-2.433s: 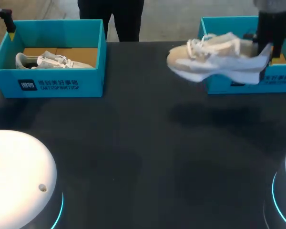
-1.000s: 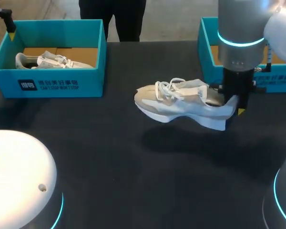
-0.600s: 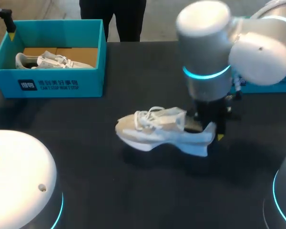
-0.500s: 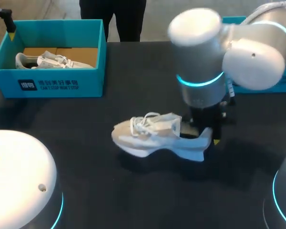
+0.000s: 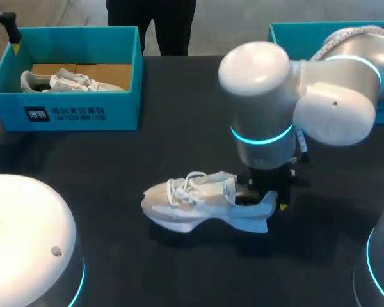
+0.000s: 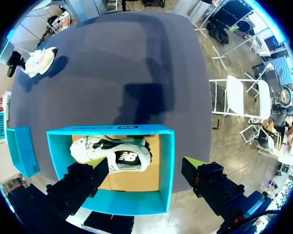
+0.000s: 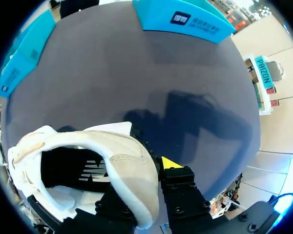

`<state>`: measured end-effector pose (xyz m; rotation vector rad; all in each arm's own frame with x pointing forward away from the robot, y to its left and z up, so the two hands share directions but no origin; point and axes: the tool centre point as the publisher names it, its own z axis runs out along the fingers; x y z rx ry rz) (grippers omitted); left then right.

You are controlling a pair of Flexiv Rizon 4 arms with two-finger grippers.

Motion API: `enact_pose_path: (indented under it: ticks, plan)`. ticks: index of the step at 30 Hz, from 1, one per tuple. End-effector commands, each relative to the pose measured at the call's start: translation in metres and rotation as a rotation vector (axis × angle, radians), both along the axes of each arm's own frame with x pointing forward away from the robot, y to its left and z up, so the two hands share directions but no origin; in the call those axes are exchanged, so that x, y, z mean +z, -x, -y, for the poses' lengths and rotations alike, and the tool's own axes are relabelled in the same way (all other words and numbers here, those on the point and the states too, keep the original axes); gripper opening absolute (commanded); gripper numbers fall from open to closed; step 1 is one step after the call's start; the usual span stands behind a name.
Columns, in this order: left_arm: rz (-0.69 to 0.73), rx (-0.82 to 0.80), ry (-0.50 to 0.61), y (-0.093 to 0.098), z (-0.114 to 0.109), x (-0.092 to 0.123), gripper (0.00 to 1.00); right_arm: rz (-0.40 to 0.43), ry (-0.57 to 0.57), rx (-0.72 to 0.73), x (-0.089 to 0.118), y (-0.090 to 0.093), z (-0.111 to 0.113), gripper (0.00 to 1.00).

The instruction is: Take the shoe out of the shoebox, open the shoe tongue, remove and reinsert the insole, then place the shoe into the shoebox

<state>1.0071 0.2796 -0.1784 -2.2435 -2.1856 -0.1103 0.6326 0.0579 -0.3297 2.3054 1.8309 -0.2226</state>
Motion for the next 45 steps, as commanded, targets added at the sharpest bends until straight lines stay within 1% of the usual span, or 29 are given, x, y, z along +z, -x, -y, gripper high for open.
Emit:
enact_pose_path:
  ticks: [1,4,11,15,26,37,45]
  plan:
    - [0.002,-0.001,-0.001,0.001,0.000,0.000,1.00,0.054,0.068,-0.078,-0.015,0.004,-0.027,0.00]
    - [0.002,-0.001,-0.001,0.001,0.000,0.000,1.00,0.056,0.094,-0.063,-0.021,0.002,-0.030,0.00]
    - [0.002,-0.001,-0.001,0.001,0.000,0.000,1.00,0.064,0.122,-0.034,-0.025,-0.004,-0.033,0.00]
    - [0.002,-0.001,-0.001,0.001,0.000,0.000,1.00,0.061,0.138,-0.036,-0.027,-0.010,-0.032,0.00]
    - [0.002,-0.001,-0.001,0.001,0.000,0.000,1.00,0.039,0.155,-0.058,-0.038,-0.015,-0.031,0.00]
    - [0.002,-0.001,-0.001,0.001,0.000,0.000,1.00,0.028,0.144,-0.075,-0.048,-0.008,-0.034,0.00]
    - [0.002,-0.001,-0.001,0.001,0.000,0.000,1.00,0.038,0.129,-0.121,-0.051,-0.004,-0.034,0.00]
